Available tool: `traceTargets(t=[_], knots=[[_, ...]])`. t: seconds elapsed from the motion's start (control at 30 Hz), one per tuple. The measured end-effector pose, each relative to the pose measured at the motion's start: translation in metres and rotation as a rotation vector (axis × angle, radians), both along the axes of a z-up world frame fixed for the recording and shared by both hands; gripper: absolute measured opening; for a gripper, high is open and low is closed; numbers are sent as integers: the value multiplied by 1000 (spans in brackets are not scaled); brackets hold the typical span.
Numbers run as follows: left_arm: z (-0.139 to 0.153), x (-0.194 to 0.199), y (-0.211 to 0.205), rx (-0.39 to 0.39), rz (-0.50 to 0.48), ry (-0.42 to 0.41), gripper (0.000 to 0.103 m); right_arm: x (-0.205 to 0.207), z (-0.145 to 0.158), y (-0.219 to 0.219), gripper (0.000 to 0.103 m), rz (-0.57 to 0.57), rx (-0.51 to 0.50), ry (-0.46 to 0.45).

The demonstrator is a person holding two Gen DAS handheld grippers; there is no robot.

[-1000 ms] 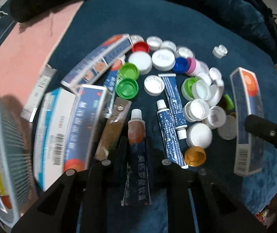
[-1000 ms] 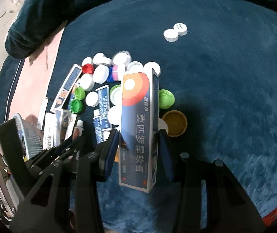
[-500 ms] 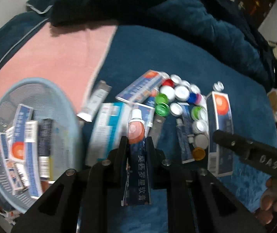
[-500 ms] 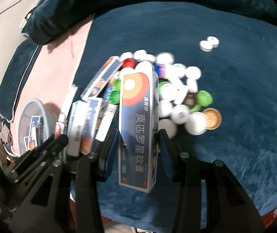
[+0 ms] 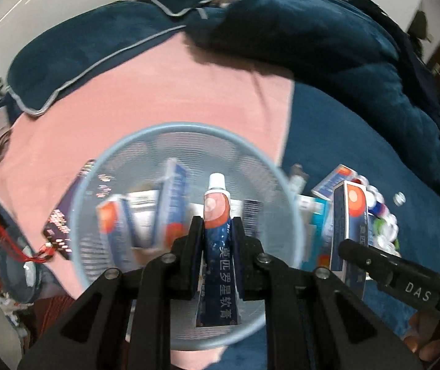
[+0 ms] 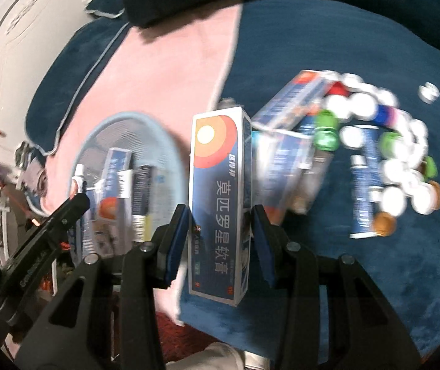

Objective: Organize objects
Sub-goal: 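Carry the box and tube over the blue basket and open both tools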

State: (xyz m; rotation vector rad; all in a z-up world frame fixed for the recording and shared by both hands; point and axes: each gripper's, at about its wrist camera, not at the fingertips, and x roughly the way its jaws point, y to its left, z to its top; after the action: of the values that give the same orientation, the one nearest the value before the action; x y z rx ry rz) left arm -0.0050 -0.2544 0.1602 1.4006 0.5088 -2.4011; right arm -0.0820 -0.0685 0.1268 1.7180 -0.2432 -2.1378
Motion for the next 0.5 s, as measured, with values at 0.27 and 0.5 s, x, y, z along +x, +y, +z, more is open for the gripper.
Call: traceTargets(t=[0.27, 0.5], knots=[[-11, 10, -41, -39, 50, -33, 17, 3, -12, -66, 43, 76, -195, -81], [-11, 16, -47, -120, 59, -71, 100, 0, -24, -64, 89, -4, -243, -118]])
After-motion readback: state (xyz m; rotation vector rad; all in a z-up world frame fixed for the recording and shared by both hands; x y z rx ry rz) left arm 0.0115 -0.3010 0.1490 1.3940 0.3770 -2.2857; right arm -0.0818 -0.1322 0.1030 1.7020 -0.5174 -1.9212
